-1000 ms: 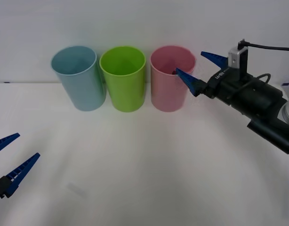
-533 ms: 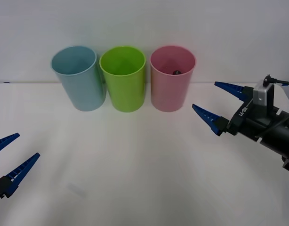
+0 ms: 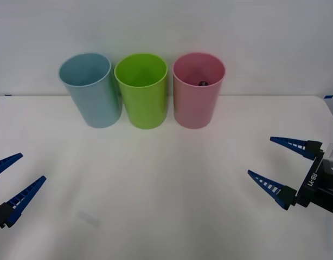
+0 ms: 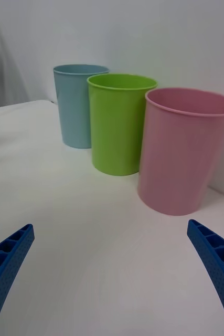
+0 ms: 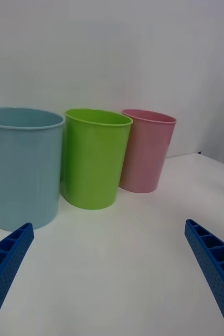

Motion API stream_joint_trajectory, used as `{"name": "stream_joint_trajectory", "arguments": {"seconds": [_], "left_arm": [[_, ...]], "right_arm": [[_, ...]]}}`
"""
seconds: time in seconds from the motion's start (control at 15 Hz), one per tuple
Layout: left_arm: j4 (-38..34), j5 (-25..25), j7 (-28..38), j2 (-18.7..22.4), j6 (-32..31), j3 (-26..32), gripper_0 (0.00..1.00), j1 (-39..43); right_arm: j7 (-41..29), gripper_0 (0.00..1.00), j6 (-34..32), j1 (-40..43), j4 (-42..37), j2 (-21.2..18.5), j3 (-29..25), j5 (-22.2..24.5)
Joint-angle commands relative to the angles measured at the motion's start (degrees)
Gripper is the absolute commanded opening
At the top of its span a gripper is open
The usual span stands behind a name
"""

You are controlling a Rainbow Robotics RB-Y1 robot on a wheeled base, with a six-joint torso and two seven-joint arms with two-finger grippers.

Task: Grasp the object on the table and drop it into the matching bin: aluminum can to the light blue bin, PET bottle to the pink bin.

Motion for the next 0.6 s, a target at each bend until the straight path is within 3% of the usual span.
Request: {"name": "stream_joint_trajectory", "arguments": {"seconds": [0.07, 0.4, 0.6], "left_arm": [[0.0, 0.0, 0.0, 0.0, 0.0, 0.0, 1.0, 0.0], [0.0, 0.0, 0.0, 0.0, 0.0, 0.0, 1.0, 0.0], [0.0, 0.0, 0.0, 0.0, 0.0, 0.0, 1.0, 0.0]], "right_arm": [[1.2, 1.0, -5.0, 4.7, 0.2, 1.5, -3.8, -0.6], [2.8, 1.0, -14.9, 6.6, 6.1, 6.0, -9.7, -0.4], [4.0, 1.0, -15.7, 8.7, 7.2, 6.3, -10.8, -1.0]]}}
